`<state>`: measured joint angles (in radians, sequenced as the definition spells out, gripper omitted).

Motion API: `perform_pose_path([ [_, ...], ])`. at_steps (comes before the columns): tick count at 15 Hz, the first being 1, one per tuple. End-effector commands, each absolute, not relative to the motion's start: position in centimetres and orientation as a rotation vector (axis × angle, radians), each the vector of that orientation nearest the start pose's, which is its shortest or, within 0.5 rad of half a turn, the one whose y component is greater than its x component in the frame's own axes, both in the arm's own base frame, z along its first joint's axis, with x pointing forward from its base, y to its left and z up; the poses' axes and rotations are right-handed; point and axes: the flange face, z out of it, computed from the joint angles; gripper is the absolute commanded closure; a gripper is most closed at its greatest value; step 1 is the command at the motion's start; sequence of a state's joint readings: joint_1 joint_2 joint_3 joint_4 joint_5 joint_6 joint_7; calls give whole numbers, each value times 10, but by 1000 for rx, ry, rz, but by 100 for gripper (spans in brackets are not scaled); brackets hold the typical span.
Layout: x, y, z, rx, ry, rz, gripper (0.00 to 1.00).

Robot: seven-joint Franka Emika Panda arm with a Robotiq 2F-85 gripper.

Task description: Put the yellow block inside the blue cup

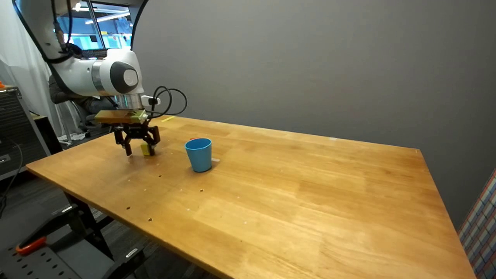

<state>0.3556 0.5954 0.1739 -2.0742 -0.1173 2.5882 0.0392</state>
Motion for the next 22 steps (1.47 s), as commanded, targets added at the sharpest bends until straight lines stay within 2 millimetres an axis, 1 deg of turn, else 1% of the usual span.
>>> perform_pose_path([
  [1, 502, 304, 127, -3018, -997, -13, 42],
  [5, 500, 312, 130, -3020, -1104, -81, 73],
  [6, 502, 312, 137, -3025, -1092, -99, 75],
  [7, 504, 311, 143, -3030, -1071, -122, 74],
  [8, 507, 308, 151, -3039, -1037, -144, 74],
  [10, 516, 293, 182, -3076, -909, -218, 76],
  [11, 520, 281, 201, -3098, -821, -263, 76],
  [14, 532, 242, 250, -3151, -598, -390, 75],
  [15, 534, 223, 266, -3167, -512, -417, 75],
  [16, 535, 209, 279, -3181, -429, -452, 75],
  [17, 532, 189, 292, -3189, -329, -453, 75],
  [19, 526, 153, 309, -3206, -135, -440, 75],
  [20, 522, 136, 315, -3209, -43, -432, 75],
  [22, 514, 104, 319, -3214, 133, -367, 75],
])
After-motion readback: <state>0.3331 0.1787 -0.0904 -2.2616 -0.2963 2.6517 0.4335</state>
